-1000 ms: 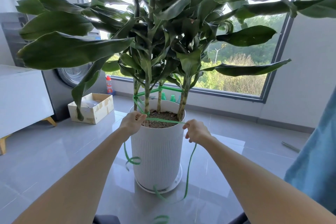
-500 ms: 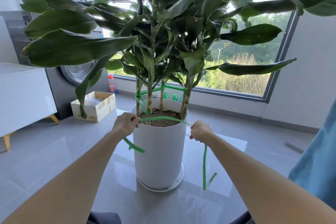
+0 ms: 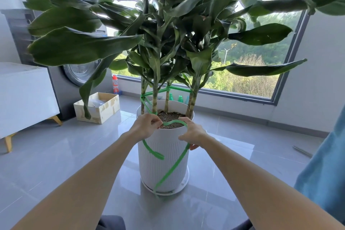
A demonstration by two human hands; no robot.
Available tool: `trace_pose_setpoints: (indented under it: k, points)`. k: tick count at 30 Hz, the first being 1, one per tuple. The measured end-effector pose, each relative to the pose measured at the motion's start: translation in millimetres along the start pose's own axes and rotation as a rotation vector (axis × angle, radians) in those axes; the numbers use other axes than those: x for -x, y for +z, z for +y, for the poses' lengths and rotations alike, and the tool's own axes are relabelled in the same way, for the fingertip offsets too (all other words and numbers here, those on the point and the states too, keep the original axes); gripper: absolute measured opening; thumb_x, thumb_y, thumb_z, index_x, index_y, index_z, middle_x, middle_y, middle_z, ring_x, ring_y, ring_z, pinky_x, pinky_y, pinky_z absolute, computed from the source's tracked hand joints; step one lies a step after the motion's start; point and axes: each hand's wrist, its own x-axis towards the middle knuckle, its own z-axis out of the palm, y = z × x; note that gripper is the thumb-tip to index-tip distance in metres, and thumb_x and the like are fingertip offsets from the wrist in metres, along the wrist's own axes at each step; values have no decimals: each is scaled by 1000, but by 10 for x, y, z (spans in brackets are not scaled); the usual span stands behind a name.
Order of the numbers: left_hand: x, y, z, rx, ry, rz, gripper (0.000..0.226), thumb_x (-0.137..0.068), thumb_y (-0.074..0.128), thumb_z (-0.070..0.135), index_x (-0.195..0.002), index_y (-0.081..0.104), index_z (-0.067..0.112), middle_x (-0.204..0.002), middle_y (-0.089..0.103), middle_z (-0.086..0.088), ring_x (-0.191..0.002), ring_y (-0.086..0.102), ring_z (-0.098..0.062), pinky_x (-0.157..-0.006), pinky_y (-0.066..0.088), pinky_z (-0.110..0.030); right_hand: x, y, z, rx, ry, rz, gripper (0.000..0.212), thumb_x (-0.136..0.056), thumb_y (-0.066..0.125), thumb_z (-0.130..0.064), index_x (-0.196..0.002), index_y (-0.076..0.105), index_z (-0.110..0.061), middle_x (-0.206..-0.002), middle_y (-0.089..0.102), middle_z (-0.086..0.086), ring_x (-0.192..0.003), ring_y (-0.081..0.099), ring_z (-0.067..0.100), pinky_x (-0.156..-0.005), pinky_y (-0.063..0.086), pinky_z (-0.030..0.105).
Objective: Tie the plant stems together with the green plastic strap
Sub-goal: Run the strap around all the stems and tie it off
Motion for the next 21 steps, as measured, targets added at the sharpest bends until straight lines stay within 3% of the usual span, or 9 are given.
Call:
trace_pose_setpoints:
  k: [2, 4, 7, 9, 11, 14, 18, 21]
  points:
    - [1, -6, 16, 15, 10, 9, 20, -94, 55, 23, -97, 72, 11, -93, 65, -4, -90, 57, -17, -77, 39, -26, 17, -2, -1, 60, -33, 13, 60, -90, 59, -22, -141, 32, -38, -79, 56, 1, -68, 68, 20, -67, 60, 35]
    - [1, -6, 31, 30, 22, 9, 20, -94, 55, 22, -100, 71, 11, -93, 64, -2, -90, 56, -16, -77, 38, -25, 29, 11, -22, 154, -63, 79, 62, -89, 59, -28, -140, 26, -39, -79, 57, 2, -74, 68, 24, -69, 59, 37]
    - [1, 6, 43, 45, 39, -9, 19, -94, 56, 22, -99, 71, 11, -96, 66, -3, -90, 56, -15, -78, 40, -25, 43, 39, -58, 277, -117, 168, 61, -90, 59, -30, -137, 22, -38, -92, 54, 5, -81, 57, 27, -65, 45, 33]
    - [4, 15, 51, 44, 51, -21, 18, -93, 57, 22, -99, 70, 12, -95, 66, -3, -92, 56, -16, -80, 41, -26, 35, 55, -75, 298, -134, 143, 39, -92, 56, -32, -129, 42, -34, -103, 57, 5, -86, 55, 25, -67, 41, 31]
    - [7, 15, 60, 37, 67, -25, 17, -93, 57, 21, -99, 70, 12, -92, 64, -1, -93, 57, -16, -82, 42, -27, 39, 62, -90, 317, -134, 119, 18, -94, 54, -34, -109, 63, -28, -97, 60, 2, -84, 55, 22, -67, 42, 29]
    - [7, -20, 47, 28, 43, -6, 17, -94, 55, 22, -100, 68, 13, -90, 64, 0, -88, 58, -17, -78, 43, -27, 31, 86, -83, 305, -132, 122, 18, -93, 55, -31, -90, 71, -24, -82, 64, -1, -83, 65, 21, -69, 49, 30]
    - [-20, -92, -93, -6, -80, 83, 25, -99, 43, 18, -97, 67, 9, -88, 67, -4, -78, 59, -19, -68, 43, -29, -14, 57, -30, 304, -25, 239, 20, -89, 53, -25, -91, 71, -18, -87, 70, 3, -87, 67, 23, -76, 53, 31]
    - [-31, -148, -232, -36, -189, 166, 26, -100, 42, 18, -98, 66, 6, -94, 69, -7, -82, 58, -22, -71, 40, -28, -1, -38, 27, 328, 67, 276, 24, -80, 50, -15, -91, 71, -16, -90, 70, 2, -88, 65, 22, -74, 51, 28]
